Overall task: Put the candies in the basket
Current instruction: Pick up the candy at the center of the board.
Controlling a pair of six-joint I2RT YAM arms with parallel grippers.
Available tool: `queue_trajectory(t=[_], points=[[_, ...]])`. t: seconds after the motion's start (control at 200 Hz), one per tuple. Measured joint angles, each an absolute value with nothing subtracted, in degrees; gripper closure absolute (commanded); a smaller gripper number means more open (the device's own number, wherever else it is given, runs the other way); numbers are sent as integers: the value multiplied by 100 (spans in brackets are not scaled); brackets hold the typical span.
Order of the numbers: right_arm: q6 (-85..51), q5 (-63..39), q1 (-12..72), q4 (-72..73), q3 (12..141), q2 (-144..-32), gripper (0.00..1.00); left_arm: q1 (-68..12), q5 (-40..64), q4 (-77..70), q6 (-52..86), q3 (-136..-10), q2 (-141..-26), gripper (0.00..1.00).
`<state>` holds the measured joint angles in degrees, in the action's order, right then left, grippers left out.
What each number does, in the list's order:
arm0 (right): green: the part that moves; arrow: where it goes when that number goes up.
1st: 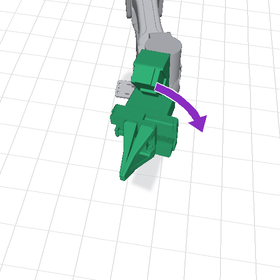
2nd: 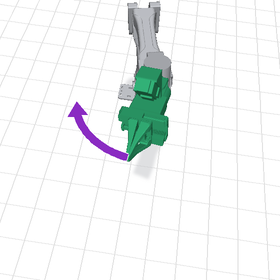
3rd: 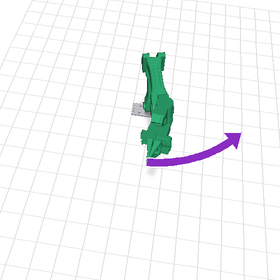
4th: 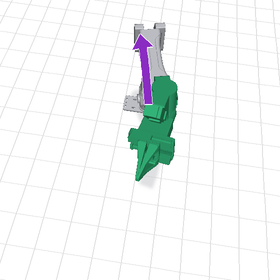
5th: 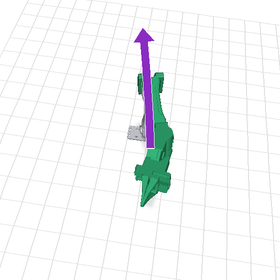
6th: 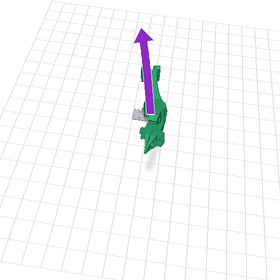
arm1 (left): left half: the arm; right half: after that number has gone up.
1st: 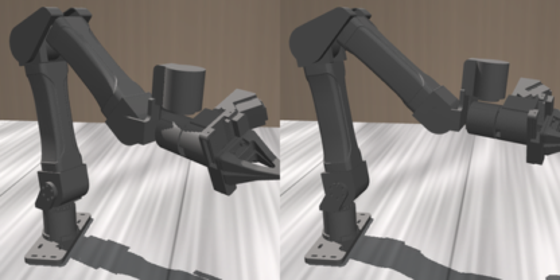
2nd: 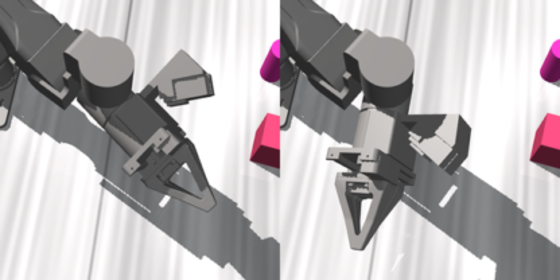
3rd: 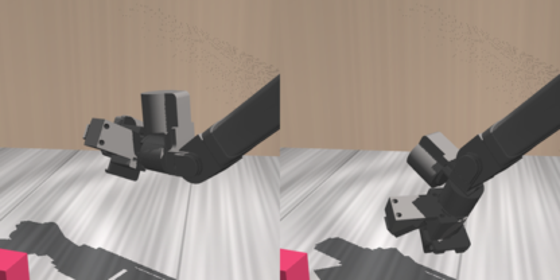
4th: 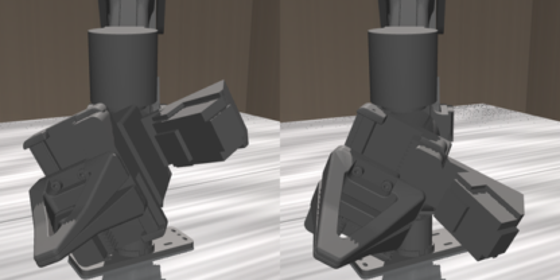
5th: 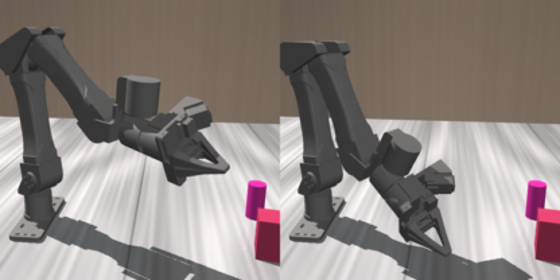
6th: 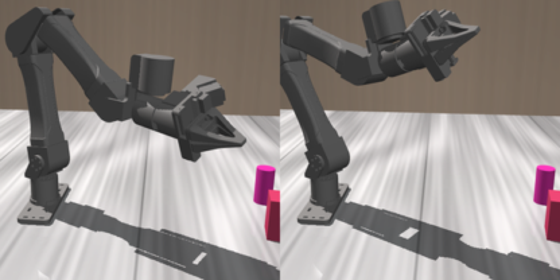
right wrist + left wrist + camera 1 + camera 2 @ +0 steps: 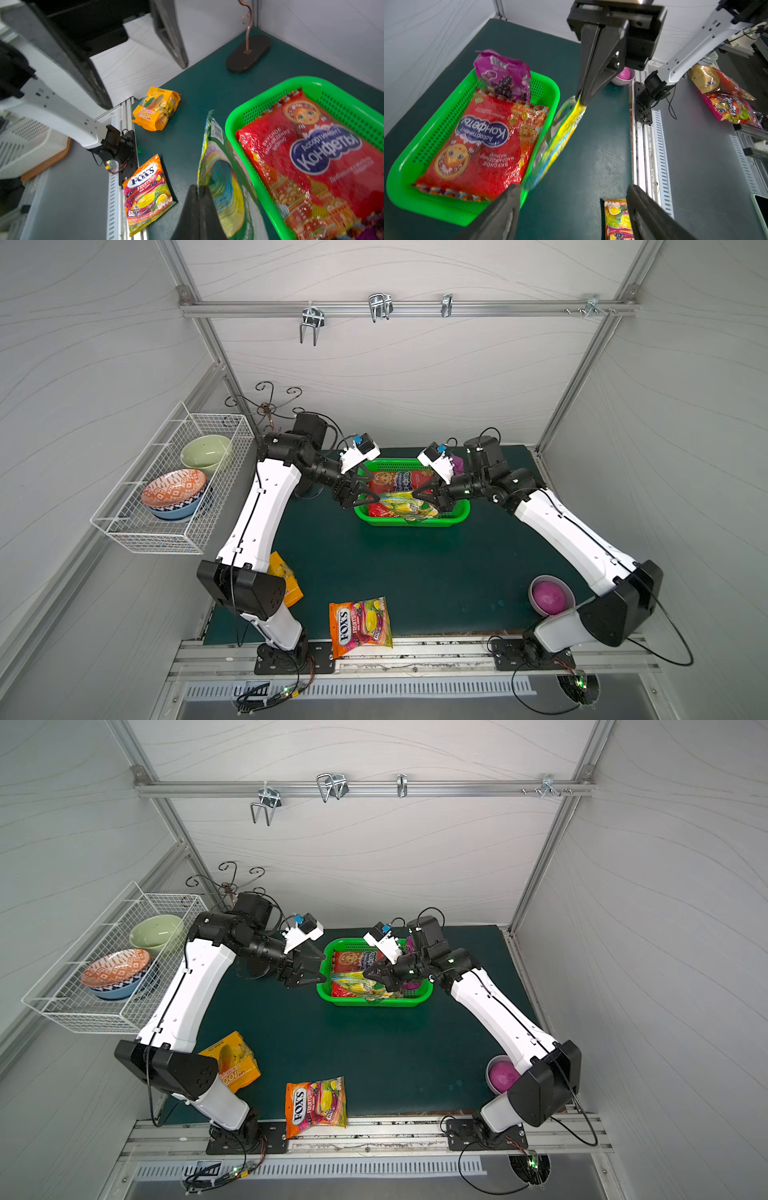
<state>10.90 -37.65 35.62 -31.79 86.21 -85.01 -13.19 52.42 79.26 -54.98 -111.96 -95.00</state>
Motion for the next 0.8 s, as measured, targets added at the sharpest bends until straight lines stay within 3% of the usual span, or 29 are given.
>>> queue_trajectory(t=[0.355,0.505,0.615,0.65,0.795], points=[[1964,-4244,3730,-3238,8744,-8350,100,-1900,5315,8154,-6650,-11089,-9824,30],[2003,-4158,3798,-3242,8759,-8184,100,-2082,5164,8239,-6766,-11085,-9824,54],[2047,-4021,3813,-3273,8799,-8123,100,-2344,4906,8208,-6735,-11083,-9828,83],[2064,-3972,3815,-3310,8809,-8119,100,-2386,4840,8197,-6716,-11083,-9830,100],[2110,-3854,3824,-3395,8814,-8117,100,-2469,4696,8145,-6619,-11096,-9841,100]])
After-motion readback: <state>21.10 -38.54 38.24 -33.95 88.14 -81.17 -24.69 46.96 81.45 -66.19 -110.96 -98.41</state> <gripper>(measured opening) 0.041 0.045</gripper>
